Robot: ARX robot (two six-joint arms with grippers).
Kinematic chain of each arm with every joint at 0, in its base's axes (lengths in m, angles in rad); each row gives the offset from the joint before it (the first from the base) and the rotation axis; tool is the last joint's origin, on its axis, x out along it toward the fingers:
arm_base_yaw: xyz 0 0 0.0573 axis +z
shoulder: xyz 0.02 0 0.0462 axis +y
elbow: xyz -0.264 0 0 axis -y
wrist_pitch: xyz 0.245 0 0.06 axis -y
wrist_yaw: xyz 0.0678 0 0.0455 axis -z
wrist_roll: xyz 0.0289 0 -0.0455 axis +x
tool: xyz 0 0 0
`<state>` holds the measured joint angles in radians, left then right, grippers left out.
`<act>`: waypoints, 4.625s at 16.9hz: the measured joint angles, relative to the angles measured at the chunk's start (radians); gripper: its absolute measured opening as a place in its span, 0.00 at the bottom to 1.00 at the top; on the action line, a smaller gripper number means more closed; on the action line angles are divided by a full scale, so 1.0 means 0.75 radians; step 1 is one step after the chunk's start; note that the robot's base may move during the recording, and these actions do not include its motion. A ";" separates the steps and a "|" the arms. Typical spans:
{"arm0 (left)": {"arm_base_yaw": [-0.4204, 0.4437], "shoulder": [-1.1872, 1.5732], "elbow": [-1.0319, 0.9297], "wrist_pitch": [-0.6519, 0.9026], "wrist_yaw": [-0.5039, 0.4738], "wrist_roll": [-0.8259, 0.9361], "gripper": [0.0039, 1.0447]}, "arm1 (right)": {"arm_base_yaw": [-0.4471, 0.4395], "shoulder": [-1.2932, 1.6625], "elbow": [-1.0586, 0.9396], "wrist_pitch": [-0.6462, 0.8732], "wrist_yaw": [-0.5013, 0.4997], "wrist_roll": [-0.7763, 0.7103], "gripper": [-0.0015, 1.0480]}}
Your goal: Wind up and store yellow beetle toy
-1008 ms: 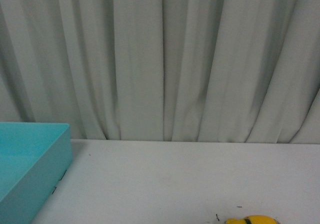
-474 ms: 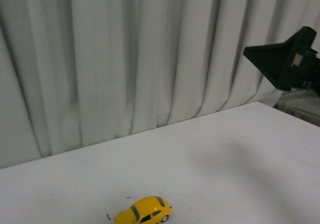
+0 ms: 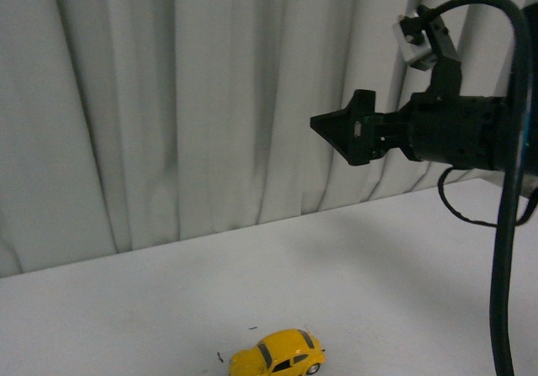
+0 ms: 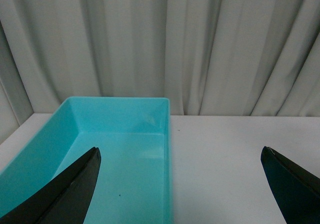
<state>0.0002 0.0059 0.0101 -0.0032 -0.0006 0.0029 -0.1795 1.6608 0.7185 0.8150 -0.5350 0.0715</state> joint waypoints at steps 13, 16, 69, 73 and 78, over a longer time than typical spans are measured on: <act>0.000 0.000 0.000 0.000 0.000 0.000 0.94 | 0.083 0.447 0.599 -1.757 -0.409 -2.160 0.94; 0.000 0.000 0.000 0.000 0.000 -0.001 0.94 | 0.101 0.491 0.655 -1.870 -0.359 -2.328 0.94; 0.000 0.000 0.000 0.000 0.000 -0.001 0.94 | 0.058 0.764 0.676 -1.779 -0.195 -2.183 0.40; 0.000 0.000 0.000 0.000 -0.001 0.000 0.94 | -0.043 0.725 0.595 -1.791 -0.195 -2.269 0.40; 0.000 0.000 0.000 0.000 0.000 0.000 0.94 | -0.081 0.705 0.553 -1.813 -0.199 -2.323 0.40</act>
<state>0.0002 0.0059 0.0101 -0.0032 -0.0006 0.0029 -0.2405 2.1899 1.1332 -0.5449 -0.6846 -1.6707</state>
